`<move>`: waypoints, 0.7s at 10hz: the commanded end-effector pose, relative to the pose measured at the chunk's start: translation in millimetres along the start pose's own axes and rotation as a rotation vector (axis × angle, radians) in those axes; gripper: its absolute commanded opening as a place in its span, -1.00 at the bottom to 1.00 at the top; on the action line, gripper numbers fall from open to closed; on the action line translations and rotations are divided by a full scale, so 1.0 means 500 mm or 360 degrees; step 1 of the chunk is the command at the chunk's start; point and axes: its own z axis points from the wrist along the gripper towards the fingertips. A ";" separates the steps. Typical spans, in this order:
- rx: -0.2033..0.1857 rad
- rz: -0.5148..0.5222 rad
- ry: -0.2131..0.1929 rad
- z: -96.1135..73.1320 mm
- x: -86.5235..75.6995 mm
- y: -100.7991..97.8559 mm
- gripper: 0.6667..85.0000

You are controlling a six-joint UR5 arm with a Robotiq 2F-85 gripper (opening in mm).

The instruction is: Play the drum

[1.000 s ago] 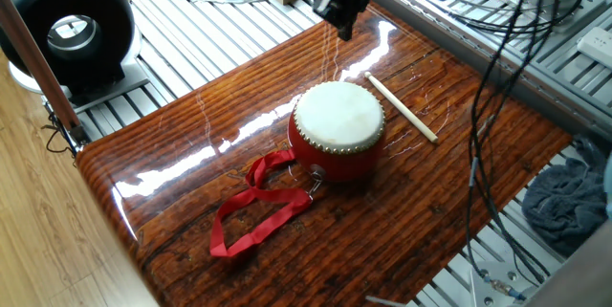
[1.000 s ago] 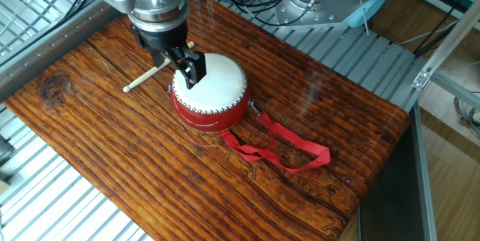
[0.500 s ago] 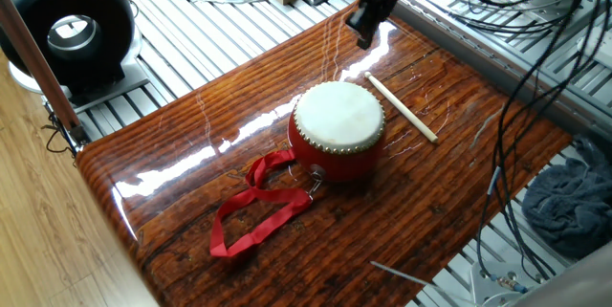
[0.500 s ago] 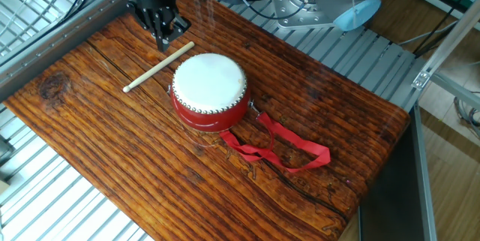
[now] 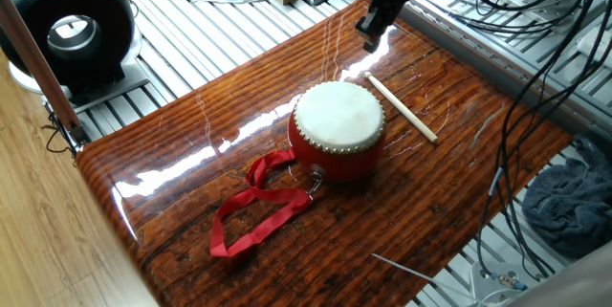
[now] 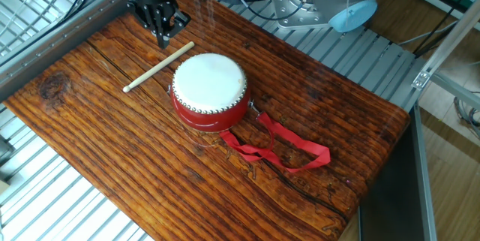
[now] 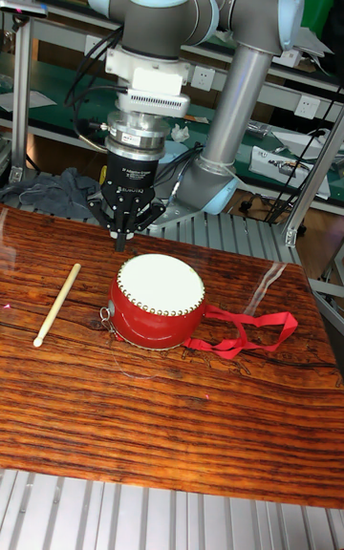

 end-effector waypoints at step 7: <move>-0.0024 -0.0029 0.0010 0.003 0.004 0.006 -0.99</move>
